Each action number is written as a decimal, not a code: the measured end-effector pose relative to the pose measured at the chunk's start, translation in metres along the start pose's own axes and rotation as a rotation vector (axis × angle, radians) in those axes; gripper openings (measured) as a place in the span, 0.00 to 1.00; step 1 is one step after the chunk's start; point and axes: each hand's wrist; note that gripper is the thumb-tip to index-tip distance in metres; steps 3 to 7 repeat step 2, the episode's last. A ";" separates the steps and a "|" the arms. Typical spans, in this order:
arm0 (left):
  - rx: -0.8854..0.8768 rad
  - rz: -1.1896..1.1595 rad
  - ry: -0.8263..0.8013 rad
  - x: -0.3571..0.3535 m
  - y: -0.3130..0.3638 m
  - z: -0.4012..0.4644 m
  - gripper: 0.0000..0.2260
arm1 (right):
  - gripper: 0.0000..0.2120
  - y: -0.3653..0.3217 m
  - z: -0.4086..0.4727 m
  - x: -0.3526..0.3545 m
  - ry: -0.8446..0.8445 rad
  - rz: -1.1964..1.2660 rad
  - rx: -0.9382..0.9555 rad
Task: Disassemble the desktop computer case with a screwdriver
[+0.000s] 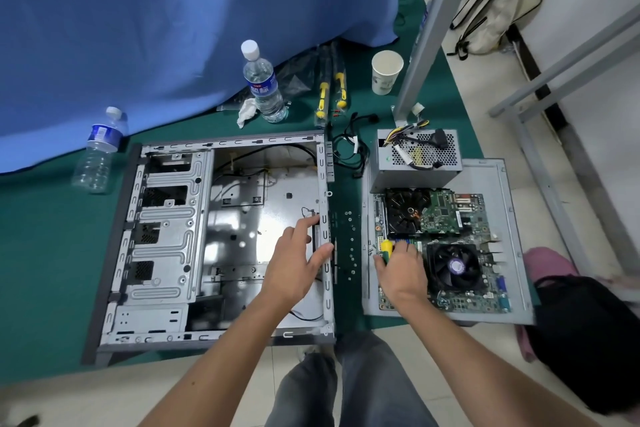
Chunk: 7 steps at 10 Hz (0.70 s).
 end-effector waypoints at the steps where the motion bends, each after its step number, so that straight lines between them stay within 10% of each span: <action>1: 0.011 0.004 -0.016 0.002 0.004 -0.004 0.24 | 0.20 -0.001 -0.004 0.019 0.005 0.025 -0.010; 7: 0.002 -0.011 -0.025 0.002 0.007 -0.004 0.24 | 0.19 -0.007 -0.012 0.028 0.067 0.138 0.025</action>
Point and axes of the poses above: each hand's wrist, its own z-axis towards the middle knuckle, its own x-axis out of the back of the hand, y = z × x, and after that the axes turned 8 degrees about x, right-handed
